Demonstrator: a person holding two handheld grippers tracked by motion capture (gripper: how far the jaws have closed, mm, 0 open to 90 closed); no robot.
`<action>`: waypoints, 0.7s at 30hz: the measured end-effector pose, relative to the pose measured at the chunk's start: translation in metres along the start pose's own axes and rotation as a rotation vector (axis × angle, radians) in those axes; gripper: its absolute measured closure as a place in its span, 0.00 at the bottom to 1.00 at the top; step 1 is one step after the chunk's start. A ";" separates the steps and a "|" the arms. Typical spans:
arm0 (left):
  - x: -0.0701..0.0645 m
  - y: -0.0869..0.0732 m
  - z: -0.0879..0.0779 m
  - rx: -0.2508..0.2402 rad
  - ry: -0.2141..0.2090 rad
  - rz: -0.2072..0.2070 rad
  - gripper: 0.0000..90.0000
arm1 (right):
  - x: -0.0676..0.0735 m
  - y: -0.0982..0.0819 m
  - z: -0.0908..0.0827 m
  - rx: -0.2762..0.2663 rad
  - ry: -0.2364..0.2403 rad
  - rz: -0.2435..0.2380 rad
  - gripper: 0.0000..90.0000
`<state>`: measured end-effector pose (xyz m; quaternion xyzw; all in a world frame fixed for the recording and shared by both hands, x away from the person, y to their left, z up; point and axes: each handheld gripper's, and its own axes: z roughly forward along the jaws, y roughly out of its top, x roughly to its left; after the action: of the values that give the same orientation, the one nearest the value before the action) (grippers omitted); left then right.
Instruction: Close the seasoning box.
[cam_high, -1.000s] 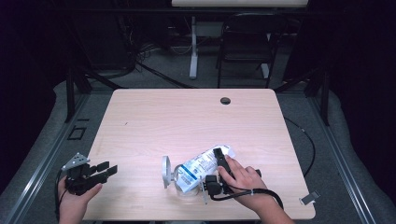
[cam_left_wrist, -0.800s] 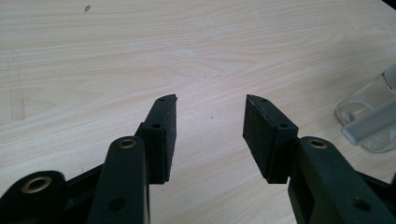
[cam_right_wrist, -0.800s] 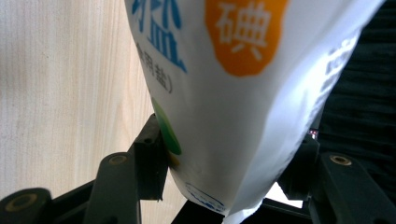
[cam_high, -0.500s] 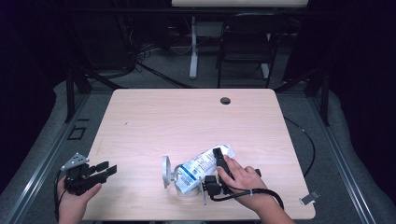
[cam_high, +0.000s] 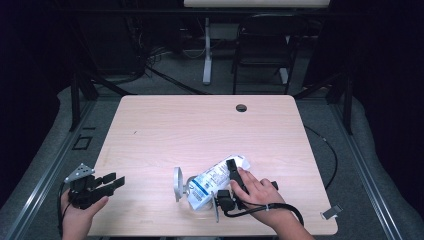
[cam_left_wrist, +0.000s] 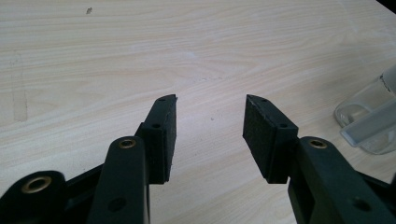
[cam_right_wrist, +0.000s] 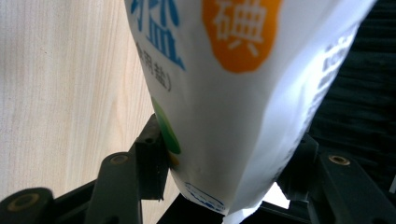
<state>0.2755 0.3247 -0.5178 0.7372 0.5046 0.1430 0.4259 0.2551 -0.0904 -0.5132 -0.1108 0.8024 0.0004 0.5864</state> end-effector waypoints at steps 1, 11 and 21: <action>0.000 0.000 0.000 0.000 0.000 0.001 0.61 | 0.000 0.000 0.000 -0.004 0.001 0.002 0.51; 0.000 0.000 0.000 0.002 0.000 0.000 0.61 | 0.001 0.000 -0.001 -0.008 -0.007 -0.014 0.52; 0.000 -0.001 0.001 0.003 0.000 0.000 0.61 | 0.001 0.001 -0.001 -0.002 -0.011 -0.038 0.52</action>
<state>0.2758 0.3249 -0.5187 0.7377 0.5050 0.1424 0.4248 0.2533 -0.0894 -0.5136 -0.1265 0.7968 -0.0093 0.5908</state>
